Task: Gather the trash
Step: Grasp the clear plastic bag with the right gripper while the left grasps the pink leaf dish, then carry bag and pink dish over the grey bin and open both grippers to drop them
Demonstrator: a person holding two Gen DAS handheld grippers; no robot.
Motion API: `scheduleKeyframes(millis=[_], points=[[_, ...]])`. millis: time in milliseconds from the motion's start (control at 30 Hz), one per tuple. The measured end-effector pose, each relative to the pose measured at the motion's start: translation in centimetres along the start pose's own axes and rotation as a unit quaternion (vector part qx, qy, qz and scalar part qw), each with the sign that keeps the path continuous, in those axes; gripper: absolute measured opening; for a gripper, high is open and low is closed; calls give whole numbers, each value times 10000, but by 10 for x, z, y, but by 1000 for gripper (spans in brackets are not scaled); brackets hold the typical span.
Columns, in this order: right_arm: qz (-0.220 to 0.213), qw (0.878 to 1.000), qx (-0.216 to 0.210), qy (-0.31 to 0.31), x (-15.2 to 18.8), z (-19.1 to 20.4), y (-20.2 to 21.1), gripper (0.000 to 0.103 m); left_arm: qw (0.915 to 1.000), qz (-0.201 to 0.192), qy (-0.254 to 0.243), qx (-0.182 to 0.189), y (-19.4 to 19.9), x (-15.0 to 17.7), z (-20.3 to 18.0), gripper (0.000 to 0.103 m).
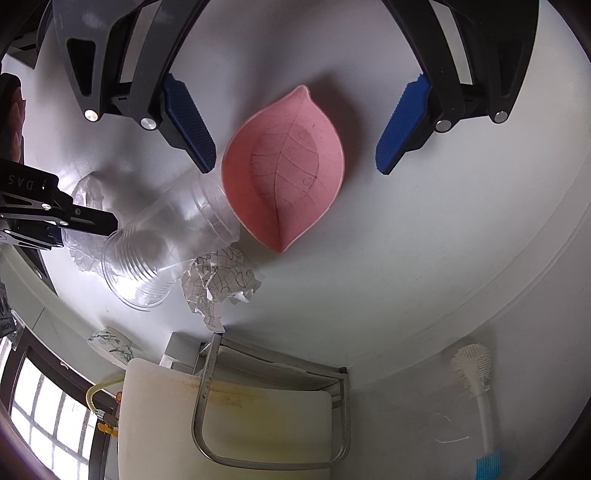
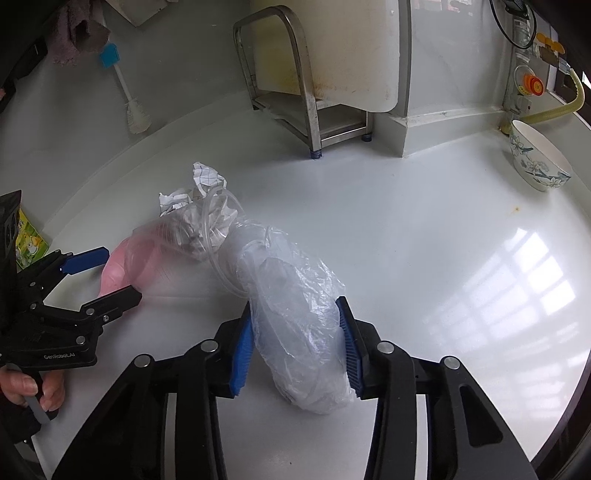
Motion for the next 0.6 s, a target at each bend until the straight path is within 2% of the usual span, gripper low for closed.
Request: scheduleKeyframes(millis=[200,300,333,367,600], points=[[-29,9999,-30,-141,3,-2,7,30,9999,6,65,147,-11,-6,0,87],[-64,9997,-11,-254,5,-7,13,29,9997,-64,41,222,-11,-10,-2,75],[-83,9995,-1,-307,5,-9,16,29,9997,-46,18,250,-11,-10,-3,67],[-95,9992,8,-378,6,-12,19,29,9997,-21,1,244,-12,-9,-4,64],[-233,9962,32,-843,12,-31,41,29,9996,-94,84,248,-1,-4,-5,63]])
Point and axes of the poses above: each gripper's, at about its wrist camera, not at the fingertips, and y roughly against the way its jaws point, z to its left, x to its underside, the point moved 8 cm from there along -y, roughly the way its jaws point, and after that the axes turned 12 degrees about -y, right-handed, at the moved point
